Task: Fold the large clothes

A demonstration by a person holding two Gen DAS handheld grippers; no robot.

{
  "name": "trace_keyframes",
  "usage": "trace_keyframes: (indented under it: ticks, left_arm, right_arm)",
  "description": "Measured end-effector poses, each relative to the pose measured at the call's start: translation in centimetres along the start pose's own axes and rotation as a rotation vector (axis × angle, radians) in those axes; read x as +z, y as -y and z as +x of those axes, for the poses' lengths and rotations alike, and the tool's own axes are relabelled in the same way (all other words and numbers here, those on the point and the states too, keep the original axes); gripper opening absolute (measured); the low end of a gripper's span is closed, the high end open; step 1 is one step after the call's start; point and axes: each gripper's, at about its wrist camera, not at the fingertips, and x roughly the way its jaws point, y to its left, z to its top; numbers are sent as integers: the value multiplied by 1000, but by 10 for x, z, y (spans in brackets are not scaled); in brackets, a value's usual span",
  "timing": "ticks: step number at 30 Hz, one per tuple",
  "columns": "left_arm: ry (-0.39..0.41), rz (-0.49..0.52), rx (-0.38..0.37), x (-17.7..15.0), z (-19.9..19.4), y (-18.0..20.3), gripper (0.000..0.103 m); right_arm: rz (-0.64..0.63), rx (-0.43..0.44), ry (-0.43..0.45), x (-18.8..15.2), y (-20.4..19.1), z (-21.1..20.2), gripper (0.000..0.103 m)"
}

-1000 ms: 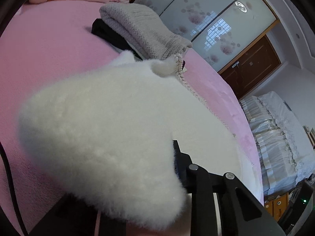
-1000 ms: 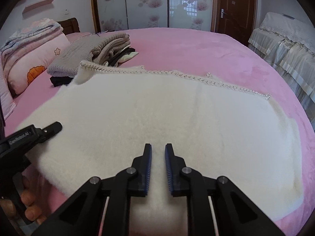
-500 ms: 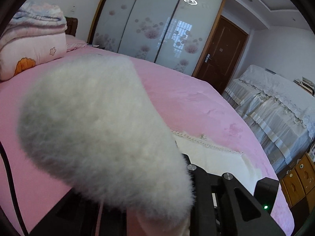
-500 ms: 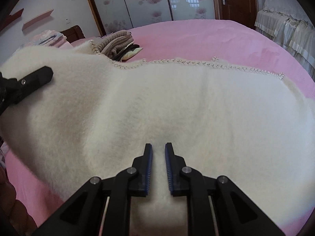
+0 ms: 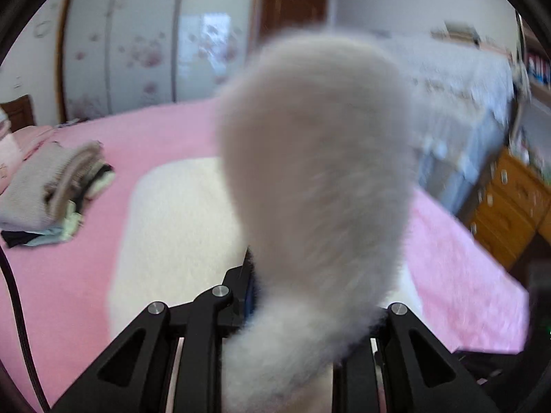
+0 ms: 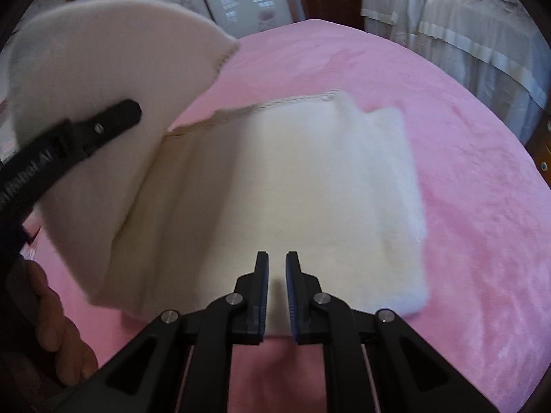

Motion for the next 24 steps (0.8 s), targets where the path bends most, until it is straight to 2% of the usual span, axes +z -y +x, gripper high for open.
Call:
trace_keyframes:
  ticks: [2,3,5,6,7,9,11,13,17,19,21,23,24]
  left_arm:
    - [-116,56,13,-18,29,17,22]
    - [-138,118,50,-30,38,29,23]
    - [-96,201,112,-41,35,42,25]
    - [-94,226,129,-43,33,46,31]
    - [-103,219,116,-43,31,44,40]
    - [-131,162,38,-38,24,41,52]
    - [-150,121,-15,-34,14,33,58]
    - [-175,83,-80,-29,6,28,70]
    - [-207,-42,-222,-25,-30,6,74]
    - [-212,-121,-268,-17,-44,-14,79]
    - [-200,-195,-260,-14,-56,-41,83]
    - [-193,-250,-202,-8,-65,-62,84]
    - [-188,-278,-161,-7,-67,-76,85]
  right_arm:
    - [26,-13,1,-5,17,-7,10]
    - [33,-21,-2,-8,23,-9,10]
    - [45,-29,-5,-11,30,-11,10]
    - [48,-26,-6,-12,33,-12,10]
    - [50,-22,-8,-13,36,-14,10]
    - [49,-12,-8,-14,37,-17,10]
    - [45,-12,-1,-9,39,-19,11]
    - [47,-2,8,-5,41,-24,11]
    - [39,3,32,2,42,-38,11]
    - [39,22,38,11,43,-45,11]
    - [41,55,42,16,44,-54,16]
    - [41,98,50,25,44,-63,36]
    - [42,119,58,32,42,-68,40]
